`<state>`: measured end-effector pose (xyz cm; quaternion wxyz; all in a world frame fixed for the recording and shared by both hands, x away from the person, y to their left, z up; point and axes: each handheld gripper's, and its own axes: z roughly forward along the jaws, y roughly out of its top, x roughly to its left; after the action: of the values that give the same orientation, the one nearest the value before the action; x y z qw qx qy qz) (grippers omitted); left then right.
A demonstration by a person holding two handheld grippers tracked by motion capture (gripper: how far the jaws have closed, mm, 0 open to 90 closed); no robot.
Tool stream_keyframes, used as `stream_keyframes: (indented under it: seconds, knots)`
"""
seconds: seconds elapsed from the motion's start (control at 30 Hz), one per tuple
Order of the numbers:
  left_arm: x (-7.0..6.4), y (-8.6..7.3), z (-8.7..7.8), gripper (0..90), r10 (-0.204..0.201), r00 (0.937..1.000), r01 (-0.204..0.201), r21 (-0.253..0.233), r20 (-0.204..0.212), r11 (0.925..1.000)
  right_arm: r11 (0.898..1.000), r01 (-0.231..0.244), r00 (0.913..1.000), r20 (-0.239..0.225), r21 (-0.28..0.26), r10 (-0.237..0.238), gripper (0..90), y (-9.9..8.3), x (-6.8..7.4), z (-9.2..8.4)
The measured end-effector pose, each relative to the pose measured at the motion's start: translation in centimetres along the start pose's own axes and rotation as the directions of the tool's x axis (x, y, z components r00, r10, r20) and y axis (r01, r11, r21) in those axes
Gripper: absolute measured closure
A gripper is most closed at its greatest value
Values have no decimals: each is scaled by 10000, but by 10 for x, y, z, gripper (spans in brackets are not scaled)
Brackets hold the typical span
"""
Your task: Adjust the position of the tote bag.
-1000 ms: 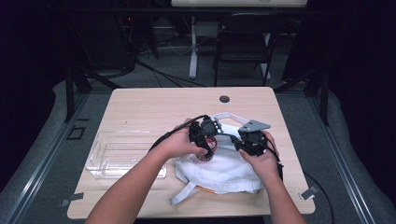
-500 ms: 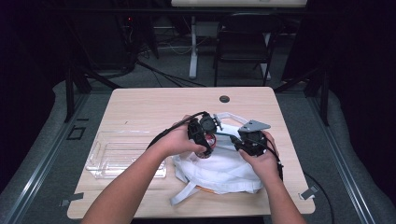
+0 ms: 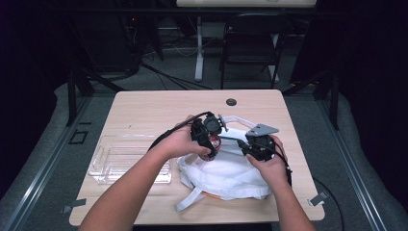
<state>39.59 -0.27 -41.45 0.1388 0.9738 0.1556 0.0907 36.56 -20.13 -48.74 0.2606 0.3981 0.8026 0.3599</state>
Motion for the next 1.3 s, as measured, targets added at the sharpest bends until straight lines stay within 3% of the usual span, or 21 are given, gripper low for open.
stream_keyframes:
  seconds: [0.73, 1.3]
  knots:
    - [9, -12, -26, 251, -202, 9995, 198, -136, -247, 9997, 9999, 92, 10000, -1, 91, -92, 594, 0, 1, 0]
    - [17, -33, -41, 251, -478, 9979, 473, -120, -448, 9988, 9999, 109, 9999, -5, 93, -109, 593, 0, 1, 1]
